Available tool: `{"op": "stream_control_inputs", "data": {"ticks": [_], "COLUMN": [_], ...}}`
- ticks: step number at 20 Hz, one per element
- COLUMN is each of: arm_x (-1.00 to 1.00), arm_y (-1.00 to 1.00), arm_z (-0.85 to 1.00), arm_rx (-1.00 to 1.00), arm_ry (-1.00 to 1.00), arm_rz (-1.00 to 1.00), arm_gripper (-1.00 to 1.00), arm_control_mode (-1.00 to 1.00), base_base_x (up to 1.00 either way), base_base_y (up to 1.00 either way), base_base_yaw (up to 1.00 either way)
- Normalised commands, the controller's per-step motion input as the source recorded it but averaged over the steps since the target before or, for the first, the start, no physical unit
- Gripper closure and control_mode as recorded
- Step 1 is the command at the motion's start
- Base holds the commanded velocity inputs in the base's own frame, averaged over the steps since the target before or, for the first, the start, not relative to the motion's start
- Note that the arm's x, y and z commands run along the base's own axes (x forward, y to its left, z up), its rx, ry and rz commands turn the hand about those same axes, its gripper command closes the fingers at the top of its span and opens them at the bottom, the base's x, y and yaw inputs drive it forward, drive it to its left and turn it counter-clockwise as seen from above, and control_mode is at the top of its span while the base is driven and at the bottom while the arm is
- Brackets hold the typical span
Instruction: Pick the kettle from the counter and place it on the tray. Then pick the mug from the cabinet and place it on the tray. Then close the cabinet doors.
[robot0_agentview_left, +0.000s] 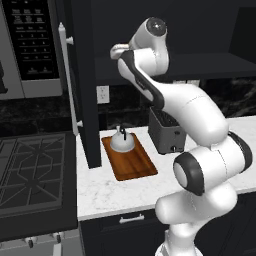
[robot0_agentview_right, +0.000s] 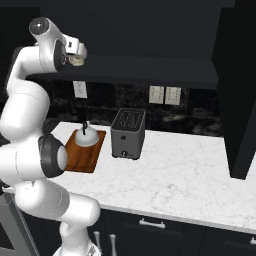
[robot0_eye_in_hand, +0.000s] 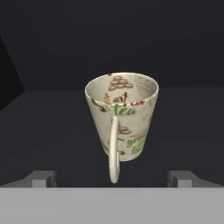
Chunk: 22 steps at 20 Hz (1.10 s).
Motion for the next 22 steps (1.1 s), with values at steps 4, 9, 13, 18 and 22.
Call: {"op": "stream_control_inputs", "data": {"ticks": [4, 9, 13, 18, 22], "arm_x": [0.42, 0.33, 0.02, 0.00, 0.04], "arm_y": [0.01, 0.04, 0.06, 0.08, 0.05], "arm_z": [-0.11, -0.11, -0.02, 0.00, -0.05], "arm_rx": [0.00, 0.00, 0.00, 0.00, 0.00], "arm_ry": [0.00, 0.00, 0.00, -0.01, 0.00], "arm_rz": [-0.01, -0.03, -0.05, -0.06, -0.08], "arm_gripper": [-1.00, -1.00, -1.00, -1.00, -1.00], "arm_control_mode": [-1.00, -1.00, -1.00, -1.00, -1.00], "base_base_x": [0.00, 0.00, 0.00, 0.00, 0.00], "base_base_y": [0.00, 0.00, 0.00, 0.00, 0.00], "base_base_yaw": [0.00, 0.00, 0.00, 0.00, 0.00]}}
